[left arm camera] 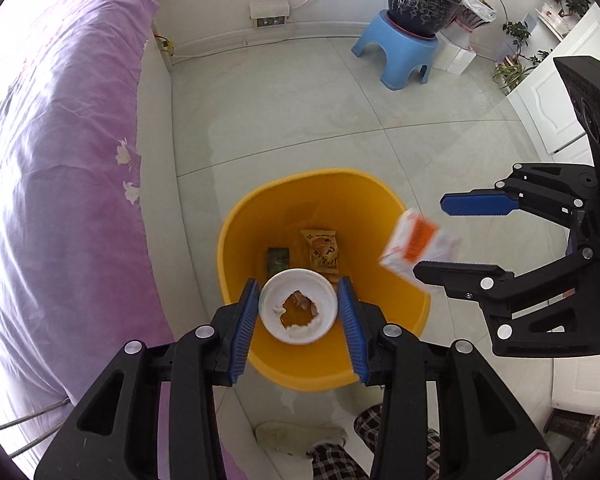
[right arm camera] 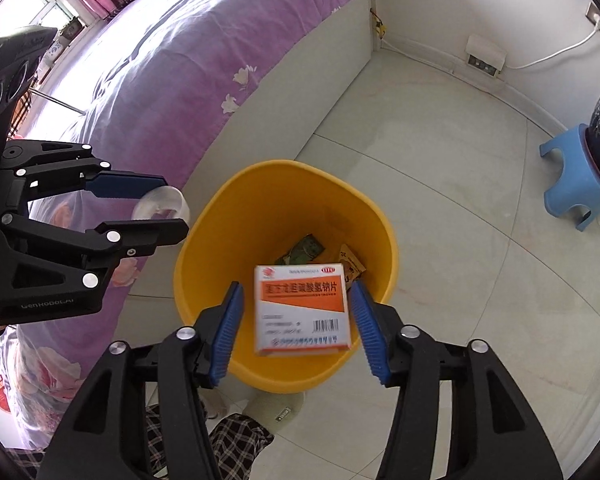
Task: Collect trash
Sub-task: 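Open both tools to drop the medicine box and white lid into the bin, then move both open tools back over the plaid cloth, then lower the left tool onto the clear plastic bag and close it, then close the right tool on the yellow-and-red snack bag and lift it, then carry the plastic bag and snack bag with both tools over the yellow bin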
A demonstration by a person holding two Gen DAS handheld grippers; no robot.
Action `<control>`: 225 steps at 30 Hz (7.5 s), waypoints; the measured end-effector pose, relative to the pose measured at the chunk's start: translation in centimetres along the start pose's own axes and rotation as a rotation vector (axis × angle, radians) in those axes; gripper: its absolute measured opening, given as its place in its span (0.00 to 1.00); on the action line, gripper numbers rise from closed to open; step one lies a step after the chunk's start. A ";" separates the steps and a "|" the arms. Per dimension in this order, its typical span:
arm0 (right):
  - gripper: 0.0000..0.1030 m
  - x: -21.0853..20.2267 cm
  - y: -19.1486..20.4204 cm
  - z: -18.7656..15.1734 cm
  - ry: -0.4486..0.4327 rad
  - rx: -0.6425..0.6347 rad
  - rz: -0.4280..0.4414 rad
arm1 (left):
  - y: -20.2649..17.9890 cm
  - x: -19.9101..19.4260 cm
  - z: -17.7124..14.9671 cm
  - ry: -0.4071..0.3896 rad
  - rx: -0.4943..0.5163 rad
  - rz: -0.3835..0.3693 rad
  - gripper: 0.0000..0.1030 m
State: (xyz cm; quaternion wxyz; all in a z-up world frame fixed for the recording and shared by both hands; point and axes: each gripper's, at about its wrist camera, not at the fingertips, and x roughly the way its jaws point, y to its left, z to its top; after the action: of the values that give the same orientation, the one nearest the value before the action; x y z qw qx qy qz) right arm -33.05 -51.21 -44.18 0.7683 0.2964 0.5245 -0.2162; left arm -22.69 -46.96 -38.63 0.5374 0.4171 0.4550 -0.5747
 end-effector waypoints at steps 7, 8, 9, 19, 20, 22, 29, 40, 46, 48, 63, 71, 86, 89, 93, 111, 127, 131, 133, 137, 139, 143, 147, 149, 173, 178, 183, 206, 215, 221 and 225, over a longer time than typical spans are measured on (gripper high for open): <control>0.59 -0.9 -0.1 -0.2 0.003 -0.003 -0.024 | -0.3 -0.8 0.3 0.000 -0.003 0.005 0.49; 0.59 -1.2 -0.1 -0.2 0.002 -0.003 -0.026 | -0.3 -1.0 0.4 -0.002 -0.003 0.008 0.49; 0.59 -1.6 -0.1 -0.2 -0.001 -0.002 -0.028 | -0.3 -1.4 0.4 -0.004 -0.005 0.010 0.49; 0.59 -8.8 2.5 0.1 -0.053 -0.007 -0.030 | -0.9 -8.9 -0.3 -0.069 -0.024 0.023 0.49; 0.59 -9.8 3.0 0.1 -0.059 -0.008 -0.029 | -1.0 -9.9 -0.5 -0.076 -0.033 0.025 0.49; 0.59 -11.7 4.0 0.1 -0.079 -0.012 -0.022 | -1.0 -11.8 -1.1 -0.093 -0.053 0.029 0.49; 0.59 -18.0 8.0 0.1 -0.139 -0.072 0.002 | -0.2 -18.6 -4.4 -0.161 -0.192 0.058 0.49; 0.60 -24.1 16.5 0.7 -0.191 -0.335 0.099 | 1.5 -27.7 -12.8 -0.297 -0.484 0.156 0.50; 0.60 -25.7 21.2 1.3 -0.208 -0.460 0.177 | 3.7 -30.7 -18.2 -0.347 -0.691 0.247 0.50; 0.60 -26.1 23.2 1.6 -0.213 -0.500 0.203 | 4.8 -31.7 -20.2 -0.366 -0.766 0.278 0.50; 0.62 -25.8 37.3 4.7 -0.251 -0.664 0.291 | 17.4 -37.8 -33.0 -0.398 -1.074 0.460 0.50; 0.63 -24.2 42.3 7.1 -0.273 -0.640 0.292 | 23.9 -38.3 -34.7 -0.361 -1.085 0.483 0.61; 0.66 -19.4 49.3 15.8 -0.224 -0.768 0.345 | 33.7 -36.4 -33.7 -0.335 -1.262 0.519 0.87; 0.66 -18.3 50.6 17.8 -0.210 -0.792 0.363 | 34.9 -35.6 -33.4 -0.312 -1.284 0.522 0.86; 0.67 -16.7 52.8 19.9 -0.198 -0.836 0.383 | 36.1 -34.6 -33.4 -0.272 -1.303 0.528 0.83; 0.73 -6.0 65.9 23.6 0.036 -1.271 0.415 | 36.2 -35.4 -37.4 -0.234 -1.364 0.518 0.37; 0.58 -3.2 68.9 22.8 0.089 -1.408 0.452 | 35.8 -35.7 -38.2 -0.245 -1.384 0.517 0.37; 0.54 -3.6 68.5 22.4 0.074 -1.372 0.442 | 36.0 -35.7 -38.4 -0.249 -1.382 0.516 0.37; 0.51 -3.8 68.2 22.5 0.072 -1.335 0.437 | 36.0 -35.7 -38.5 -0.253 -1.381 0.516 0.37; 0.49 -4.6 66.7 22.5 0.082 -1.229 0.402 | 36.1 -35.7 -38.7 -0.268 -1.388 0.514 0.37; 0.49 -5.3 65.2 21.9 0.088 -1.168 0.386 | 36.1 -35.7 -38.8 -0.276 -1.393 0.513 0.37; 0.51 -6.7 61.5 20.4 0.055 -1.061 0.353 | 36.0 -35.7 -38.8 -0.280 -1.389 0.518 0.37; 0.62 -7.2 60.0 19.4 -0.003 -1.049 0.343 | 35.9 -35.6 -38.5 -0.275 -1.383 0.533 0.49; 0.67 -7.1 60.1 19.3 -0.019 -1.056 0.324 | 36.0 -35.6 -38.6 -0.271 -1.386 0.541 0.51; 0.50 -8.1 59.9 18.1 -0.041 -1.047 0.326 | 35.9 -35.6 -37.7 -0.248 -1.343 0.541 0.42; 0.50 -9.5 58.7 17.3 -0.040 -0.990 0.329 | 34.3 -36.4 -37.3 -0.261 -1.293 0.522 0.42; 0.50 -11.5 57.2 16.1 -0.061 -0.893 0.317 | 32.6 -36.8 -37.0 -0.262 -1.203 0.493 0.42; 0.50 -19.4 48.7 8.6 -0.221 -0.494 0.177 | 25.0 -37.1 -32.3 -0.279 -0.759 0.370 0.42; 0.50 -22.3 41.4 8.2 -0.268 -0.365 0.153 | 20.8 -36.7 -26.0 -0.308 -0.629 0.327 0.42; 0.50 -24.6 35.0 7.4 -0.295 -0.291 0.131 | 16.0 -36.0 -20.9 -0.331 -0.532 0.287 0.42; 0.50 -26.0 30.4 6.6 -0.305 -0.232 0.108 | 12.0 -34.8 -17.1 -0.332 -0.450 0.243 0.42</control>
State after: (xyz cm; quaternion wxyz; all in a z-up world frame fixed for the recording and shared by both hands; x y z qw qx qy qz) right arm -18.31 -32.94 -11.16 0.8784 0.1973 0.4068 -0.1549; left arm -8.31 -22.21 -9.89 0.7481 0.2392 0.4235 -0.4515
